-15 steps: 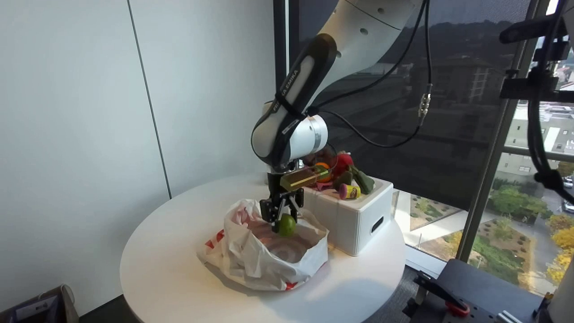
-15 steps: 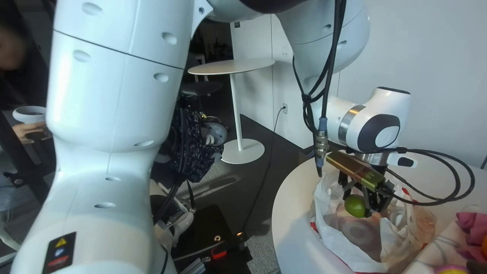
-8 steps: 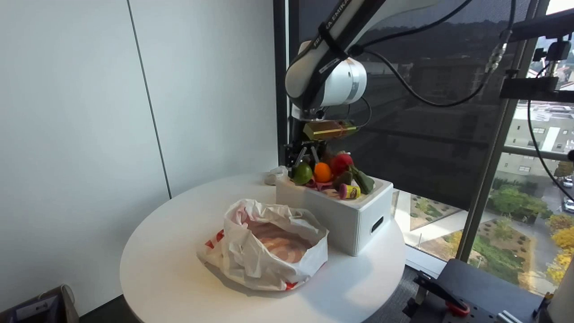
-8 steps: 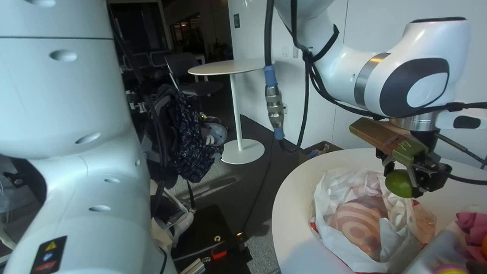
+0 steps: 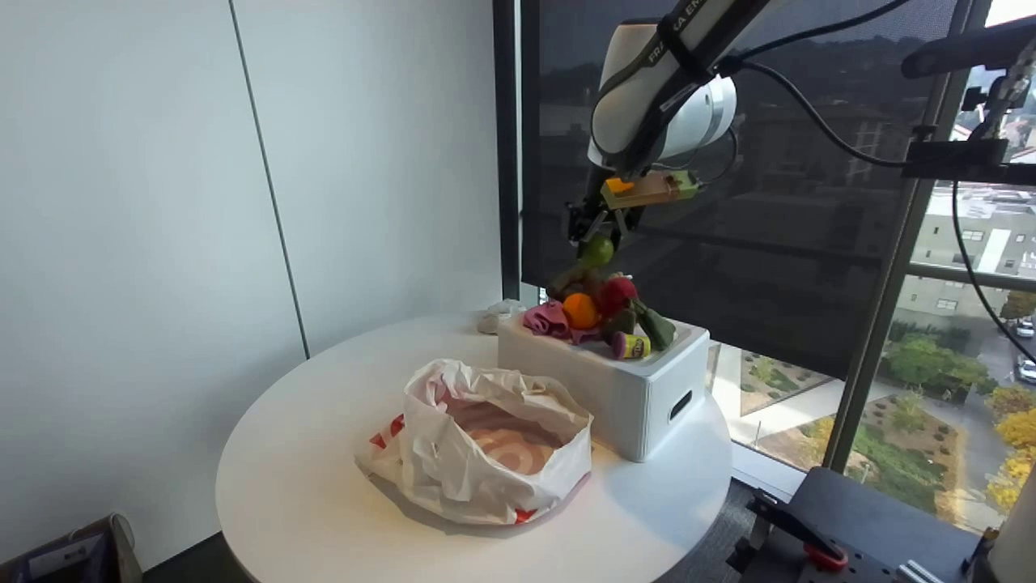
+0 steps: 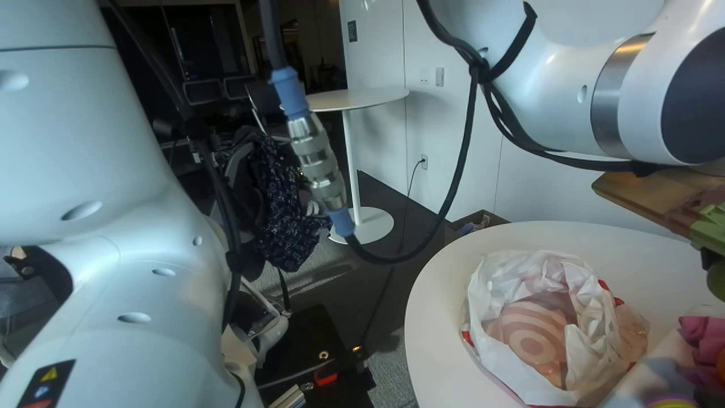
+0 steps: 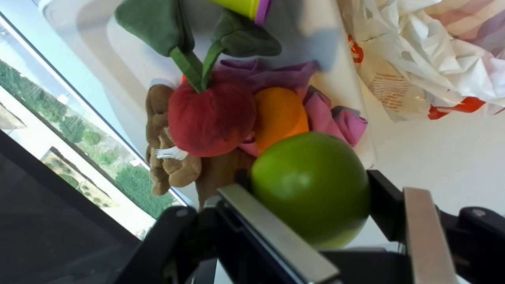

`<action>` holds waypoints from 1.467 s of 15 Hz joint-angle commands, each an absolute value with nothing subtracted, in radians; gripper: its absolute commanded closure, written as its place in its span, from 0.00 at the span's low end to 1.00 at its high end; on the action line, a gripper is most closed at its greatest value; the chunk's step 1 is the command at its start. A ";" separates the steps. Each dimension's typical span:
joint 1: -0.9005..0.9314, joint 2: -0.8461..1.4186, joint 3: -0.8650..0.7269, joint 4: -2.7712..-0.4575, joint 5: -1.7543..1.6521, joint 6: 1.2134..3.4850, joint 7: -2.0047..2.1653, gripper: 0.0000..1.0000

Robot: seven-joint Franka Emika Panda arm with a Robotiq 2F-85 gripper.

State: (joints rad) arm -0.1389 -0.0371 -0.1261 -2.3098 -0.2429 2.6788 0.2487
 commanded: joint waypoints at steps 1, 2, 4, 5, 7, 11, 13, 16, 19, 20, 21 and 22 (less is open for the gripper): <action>-0.160 0.068 -0.136 -2.218 -0.354 2.716 0.355 0.51; -0.160 0.094 -0.146 -2.195 -0.397 2.722 0.385 0.51; -0.147 0.148 -0.172 -2.148 -0.453 2.724 0.426 0.51; -0.138 0.173 -0.188 -2.123 -0.489 2.727 0.447 0.51; -0.119 0.223 -0.220 -2.073 -0.534 2.715 0.482 0.51; -0.086 0.304 -0.274 -2.016 -0.533 2.717 0.498 0.51; -0.070 0.326 -0.294 -2.007 -0.522 2.724 0.500 0.51; -0.050 0.337 -0.313 -2.010 -0.510 2.736 0.504 0.09; -0.031 0.326 -0.328 -2.026 -0.513 2.750 0.518 0.00; -0.024 0.317 -0.335 -2.033 -0.519 2.754 0.523 0.00; -0.008 0.306 -0.350 -2.041 -0.539 2.757 0.543 0.00; 0.008 0.280 -0.361 -2.060 -0.551 2.756 0.558 0.00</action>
State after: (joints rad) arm -0.0418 0.3281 -0.3148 -2.0300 -0.5125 2.7335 0.5061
